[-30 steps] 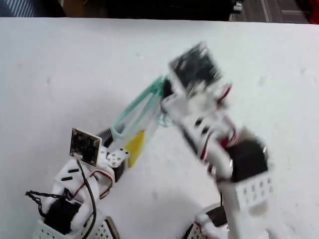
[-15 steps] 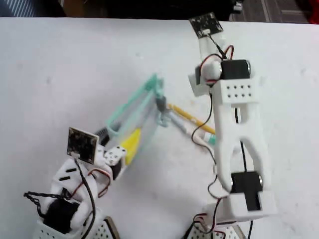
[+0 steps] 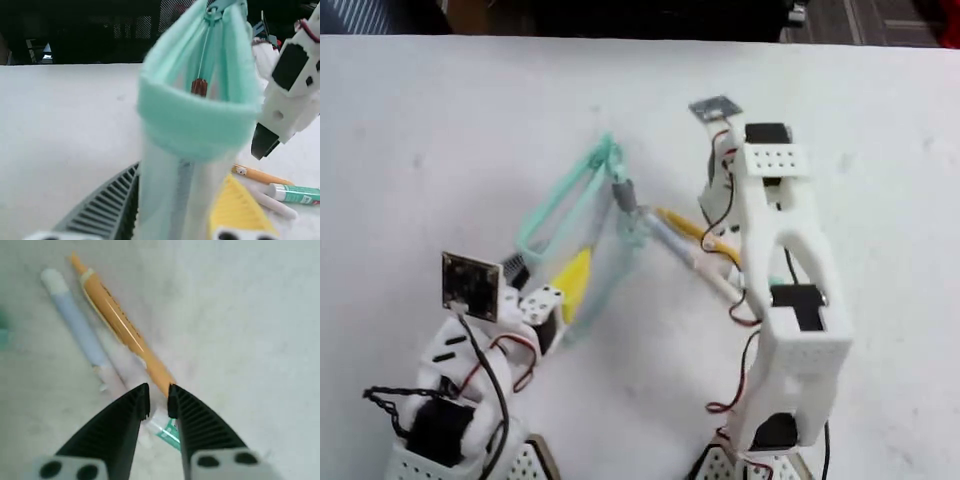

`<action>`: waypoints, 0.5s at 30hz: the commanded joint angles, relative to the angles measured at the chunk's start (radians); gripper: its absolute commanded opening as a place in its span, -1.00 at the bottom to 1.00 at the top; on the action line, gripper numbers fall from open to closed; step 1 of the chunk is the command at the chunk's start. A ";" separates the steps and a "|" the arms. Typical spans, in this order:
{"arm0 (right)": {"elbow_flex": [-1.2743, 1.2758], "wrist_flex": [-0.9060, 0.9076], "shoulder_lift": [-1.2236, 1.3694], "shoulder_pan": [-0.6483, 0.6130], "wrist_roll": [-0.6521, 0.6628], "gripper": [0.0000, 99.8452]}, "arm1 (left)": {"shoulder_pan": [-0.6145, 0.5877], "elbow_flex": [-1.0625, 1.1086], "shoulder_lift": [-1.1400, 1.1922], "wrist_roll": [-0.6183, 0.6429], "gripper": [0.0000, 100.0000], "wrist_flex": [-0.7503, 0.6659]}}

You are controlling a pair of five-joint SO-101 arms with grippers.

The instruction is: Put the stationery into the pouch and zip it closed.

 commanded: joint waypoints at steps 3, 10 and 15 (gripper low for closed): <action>-0.041 -0.050 0.059 -0.012 0.023 -0.64 | -0.050 -0.034 -0.005 0.028 -0.60 -0.031; -0.041 -0.045 0.065 -0.056 0.071 -0.73 | -0.047 -0.034 -0.005 0.041 -0.60 -0.031; -0.040 -0.058 0.076 -0.082 0.071 -0.74 | -0.047 -0.034 -0.005 0.041 -0.60 -0.031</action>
